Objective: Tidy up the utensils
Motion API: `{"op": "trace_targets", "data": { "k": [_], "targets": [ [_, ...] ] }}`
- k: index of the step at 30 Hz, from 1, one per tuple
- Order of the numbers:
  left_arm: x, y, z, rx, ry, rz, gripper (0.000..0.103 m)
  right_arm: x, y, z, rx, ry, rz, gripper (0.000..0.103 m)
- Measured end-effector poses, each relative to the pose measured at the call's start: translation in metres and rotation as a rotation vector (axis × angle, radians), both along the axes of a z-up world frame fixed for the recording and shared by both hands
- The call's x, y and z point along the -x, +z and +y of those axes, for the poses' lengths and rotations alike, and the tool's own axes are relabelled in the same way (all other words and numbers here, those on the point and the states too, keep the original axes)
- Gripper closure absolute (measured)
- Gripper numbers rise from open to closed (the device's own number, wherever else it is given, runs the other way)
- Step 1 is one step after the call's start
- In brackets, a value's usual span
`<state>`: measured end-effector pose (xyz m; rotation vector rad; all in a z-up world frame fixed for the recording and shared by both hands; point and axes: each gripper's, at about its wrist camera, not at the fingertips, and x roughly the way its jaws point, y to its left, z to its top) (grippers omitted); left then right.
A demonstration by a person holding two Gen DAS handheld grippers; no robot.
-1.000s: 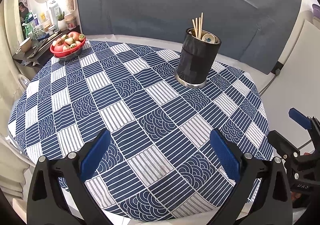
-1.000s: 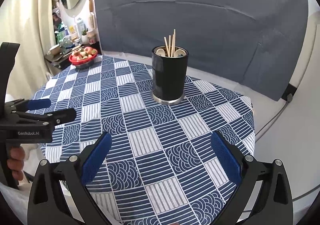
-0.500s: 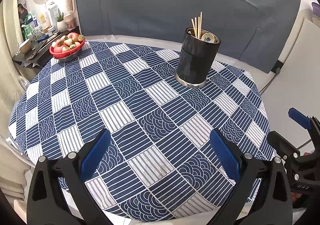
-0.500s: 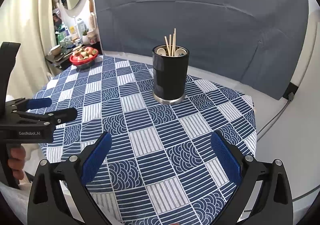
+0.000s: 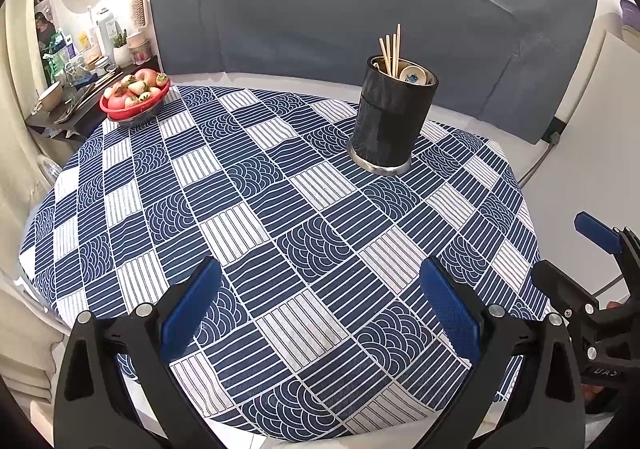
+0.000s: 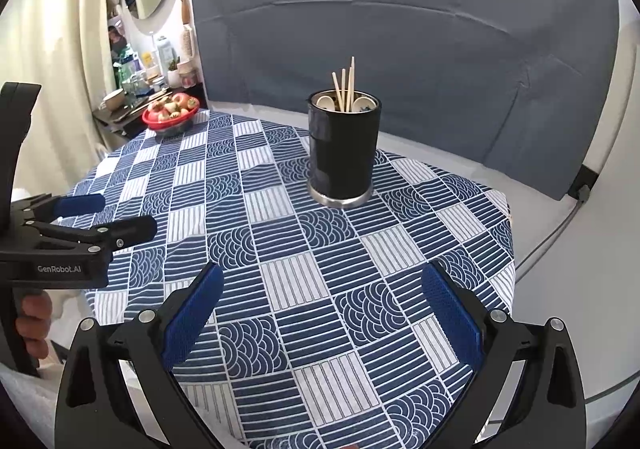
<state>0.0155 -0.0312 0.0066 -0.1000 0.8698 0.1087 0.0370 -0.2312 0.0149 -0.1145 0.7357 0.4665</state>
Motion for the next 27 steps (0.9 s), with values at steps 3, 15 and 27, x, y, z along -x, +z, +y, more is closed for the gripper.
{"op": "trace_targets", "data": {
  "k": [3,15,27],
  "targets": [
    [0.0009,0.0000,-0.0006,0.000,-0.003,0.000,0.006,0.0005,0.0000,-0.0003,0.000,0.002,-0.001,0.008],
    [0.0015,-0.0015,-0.0008,0.001,-0.005,0.009,0.006,0.0025,-0.0011,0.0010,-0.005,0.020,0.005,0.008],
    [0.0016,0.0058,-0.0033,-0.024,-0.013,-0.021,0.006,-0.0031,-0.0001,-0.0030,-0.015,0.025,0.006,0.008]
  ]
}}
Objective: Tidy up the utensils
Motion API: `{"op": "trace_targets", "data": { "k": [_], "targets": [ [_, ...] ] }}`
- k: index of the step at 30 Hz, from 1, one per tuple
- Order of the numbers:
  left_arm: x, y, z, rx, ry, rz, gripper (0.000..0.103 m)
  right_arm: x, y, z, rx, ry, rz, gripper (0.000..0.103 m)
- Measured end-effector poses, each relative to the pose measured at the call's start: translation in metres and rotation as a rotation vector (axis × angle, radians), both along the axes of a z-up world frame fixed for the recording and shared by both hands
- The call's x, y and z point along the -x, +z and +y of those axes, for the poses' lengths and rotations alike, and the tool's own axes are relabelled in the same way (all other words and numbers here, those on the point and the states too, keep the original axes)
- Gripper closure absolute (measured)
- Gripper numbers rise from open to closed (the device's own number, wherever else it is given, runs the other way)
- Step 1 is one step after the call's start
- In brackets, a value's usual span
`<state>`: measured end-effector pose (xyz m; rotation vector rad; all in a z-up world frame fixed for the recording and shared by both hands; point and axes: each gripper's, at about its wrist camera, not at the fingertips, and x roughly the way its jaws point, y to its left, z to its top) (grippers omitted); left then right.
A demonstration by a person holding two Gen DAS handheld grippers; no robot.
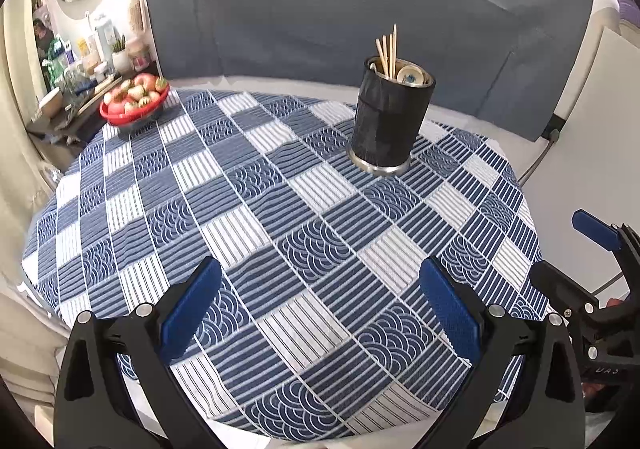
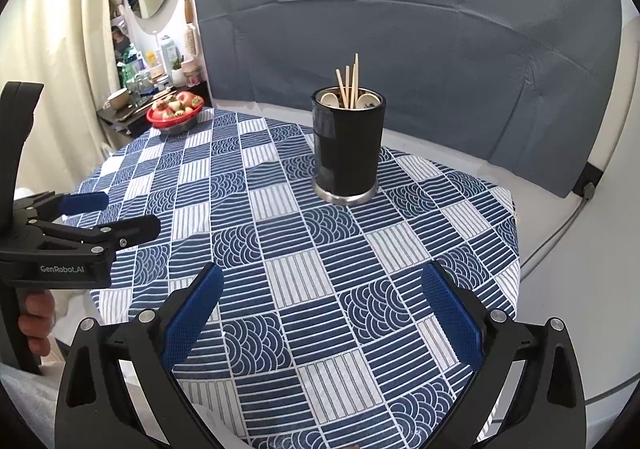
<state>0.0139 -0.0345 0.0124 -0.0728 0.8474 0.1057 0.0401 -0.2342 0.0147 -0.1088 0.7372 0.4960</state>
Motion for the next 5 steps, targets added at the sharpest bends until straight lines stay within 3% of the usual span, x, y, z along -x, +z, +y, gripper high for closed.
{"op": "trace_targets", "data": {
  "k": [3,5],
  "targets": [
    [-0.003,0.009,0.003,-0.010,-0.021,-0.032,0.006,-0.007,0.003,-0.001,-0.008,0.007,-0.013,0.008],
    [-0.011,0.014,0.010,0.040,-0.052,-0.053,0.006,-0.015,0.003,-0.002,-0.003,-0.010,-0.019,0.008]
  ]
}}
